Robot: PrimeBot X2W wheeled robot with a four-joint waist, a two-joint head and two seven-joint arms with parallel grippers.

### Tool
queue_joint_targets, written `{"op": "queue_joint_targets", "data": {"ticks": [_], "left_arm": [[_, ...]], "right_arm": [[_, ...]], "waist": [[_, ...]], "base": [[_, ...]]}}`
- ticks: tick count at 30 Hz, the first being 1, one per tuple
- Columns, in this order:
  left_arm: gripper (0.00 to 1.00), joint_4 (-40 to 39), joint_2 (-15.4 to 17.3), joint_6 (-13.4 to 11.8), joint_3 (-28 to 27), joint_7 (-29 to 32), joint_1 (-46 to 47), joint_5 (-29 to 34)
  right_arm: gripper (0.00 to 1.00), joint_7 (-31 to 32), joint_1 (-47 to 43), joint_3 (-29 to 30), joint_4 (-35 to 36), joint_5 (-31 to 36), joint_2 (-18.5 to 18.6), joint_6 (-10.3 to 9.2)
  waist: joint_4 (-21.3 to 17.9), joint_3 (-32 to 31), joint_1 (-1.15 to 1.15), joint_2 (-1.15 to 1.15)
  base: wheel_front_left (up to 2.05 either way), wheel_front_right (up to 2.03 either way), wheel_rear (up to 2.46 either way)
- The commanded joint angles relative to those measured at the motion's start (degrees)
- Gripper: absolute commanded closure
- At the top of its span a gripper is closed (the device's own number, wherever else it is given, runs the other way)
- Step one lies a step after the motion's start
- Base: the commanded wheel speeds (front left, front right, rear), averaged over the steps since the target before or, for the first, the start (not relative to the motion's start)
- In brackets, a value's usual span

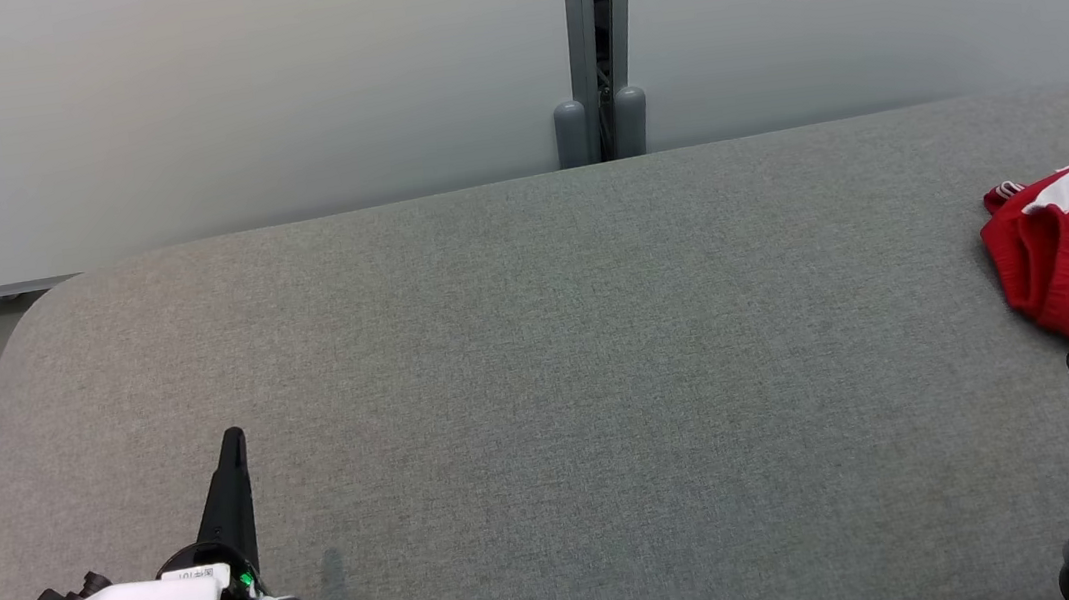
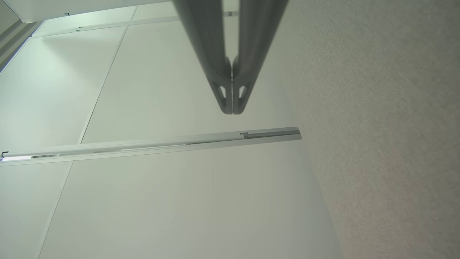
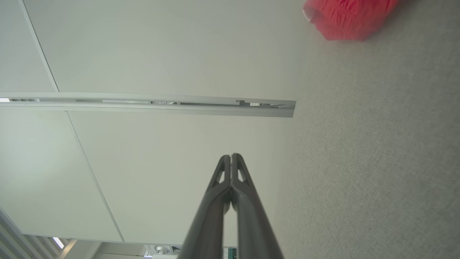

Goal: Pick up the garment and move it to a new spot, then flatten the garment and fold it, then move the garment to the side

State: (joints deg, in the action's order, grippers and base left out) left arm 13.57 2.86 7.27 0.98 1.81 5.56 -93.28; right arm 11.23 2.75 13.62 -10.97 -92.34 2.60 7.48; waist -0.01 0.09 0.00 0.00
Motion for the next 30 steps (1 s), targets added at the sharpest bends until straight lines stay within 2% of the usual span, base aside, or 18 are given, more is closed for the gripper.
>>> {"op": "queue_joint_targets", "data": {"ticks": [1, 30], "left_arm": [[1.0, -0.1, 0.13, 0.42, -0.25, 0.04, 1.0, 0.16], [1.0, -0.11, 0.13, 0.42, -0.28, 0.06, 1.0, 0.19]], "right_arm": [[1.0, 0.28, 0.12, 0.02, 0.23, -0.14, 0.54, 0.02], [1.0, 0.28, 0.12, 0.02, 0.23, -0.14, 0.54, 0.02]], "waist": [[0.0, 0.0, 0.0, 0.0], [0.0, 0.0, 0.0, 0.0]], "base": [[0.0, 0.0, 0.0], [0.0, 0.0, 0.0]]}}
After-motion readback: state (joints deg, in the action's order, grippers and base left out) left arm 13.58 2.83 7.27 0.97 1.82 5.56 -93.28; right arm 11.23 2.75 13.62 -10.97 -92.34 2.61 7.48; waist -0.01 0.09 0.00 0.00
